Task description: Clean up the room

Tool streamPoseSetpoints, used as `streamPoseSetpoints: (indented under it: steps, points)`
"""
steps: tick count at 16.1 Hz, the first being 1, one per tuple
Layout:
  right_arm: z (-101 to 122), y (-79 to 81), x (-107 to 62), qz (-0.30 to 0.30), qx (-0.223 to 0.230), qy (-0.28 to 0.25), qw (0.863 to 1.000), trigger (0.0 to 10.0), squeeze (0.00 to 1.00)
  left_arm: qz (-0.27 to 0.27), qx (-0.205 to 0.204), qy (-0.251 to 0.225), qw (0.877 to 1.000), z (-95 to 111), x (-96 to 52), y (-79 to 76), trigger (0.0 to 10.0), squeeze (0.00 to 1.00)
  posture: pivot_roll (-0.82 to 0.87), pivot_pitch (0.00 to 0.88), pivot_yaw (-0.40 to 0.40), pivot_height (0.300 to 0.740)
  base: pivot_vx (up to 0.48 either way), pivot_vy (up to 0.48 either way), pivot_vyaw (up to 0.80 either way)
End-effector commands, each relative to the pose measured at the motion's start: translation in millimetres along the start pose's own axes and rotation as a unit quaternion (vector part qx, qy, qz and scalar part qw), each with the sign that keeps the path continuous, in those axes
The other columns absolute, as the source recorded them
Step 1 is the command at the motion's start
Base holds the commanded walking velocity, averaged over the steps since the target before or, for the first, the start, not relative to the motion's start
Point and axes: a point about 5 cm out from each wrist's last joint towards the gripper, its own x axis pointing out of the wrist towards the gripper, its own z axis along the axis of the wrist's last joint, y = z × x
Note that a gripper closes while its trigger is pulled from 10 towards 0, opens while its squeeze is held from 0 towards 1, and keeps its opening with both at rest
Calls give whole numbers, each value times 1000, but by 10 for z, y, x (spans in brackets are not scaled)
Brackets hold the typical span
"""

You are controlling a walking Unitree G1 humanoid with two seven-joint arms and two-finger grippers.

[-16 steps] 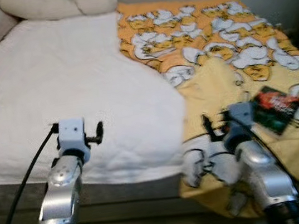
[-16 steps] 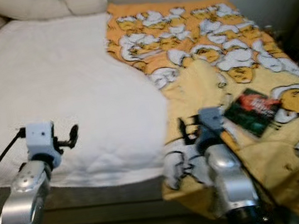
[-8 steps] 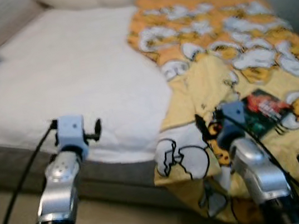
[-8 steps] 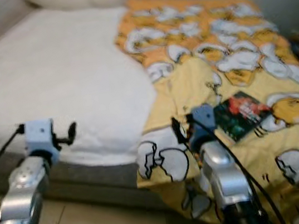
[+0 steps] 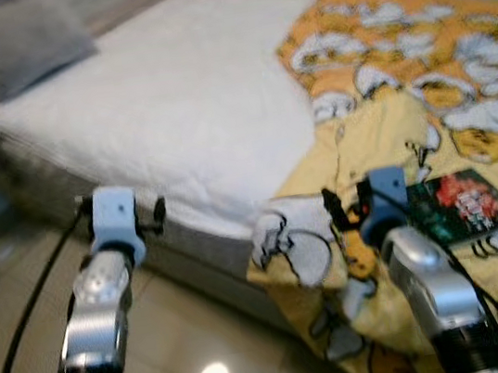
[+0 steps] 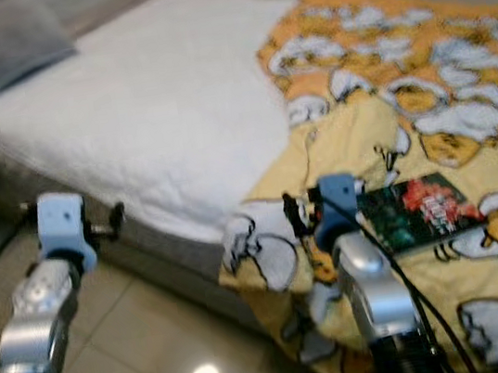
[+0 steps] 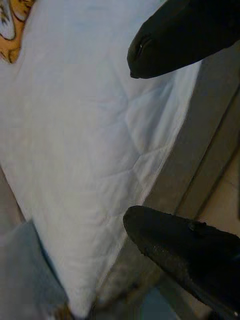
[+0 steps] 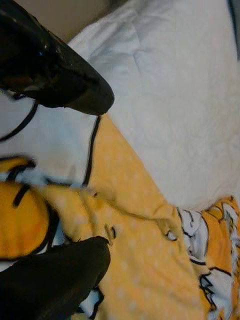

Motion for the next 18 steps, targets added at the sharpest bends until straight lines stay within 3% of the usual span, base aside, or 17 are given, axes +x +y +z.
streamPoseSetpoints:
  steps: [1,9,14,18]
  points:
    - [33,-48,4,-5,2,-3,1000,10000,0,-9,7,-3,1000,22,8,-53,10000,1000,-32,0,-11,740,0,-431,800]
    - [27,-49,3,1,2,-3,1000,10000,0,-12,12,-3,1000,12,12,-63,10000,1000,-31,0,-12,740,0,-430,800]
    - [0,-71,-9,-7,23,-1,1000,10000,0,-24,23,1,999,-12,2,-80,10000,1000,-29,0,-13,740,0,-427,0]
    - [-20,-83,-24,-6,26,3,1000,10000,0,-41,23,2,999,-38,-13,-102,10000,1000,-28,0,-13,740,0,-63,0]
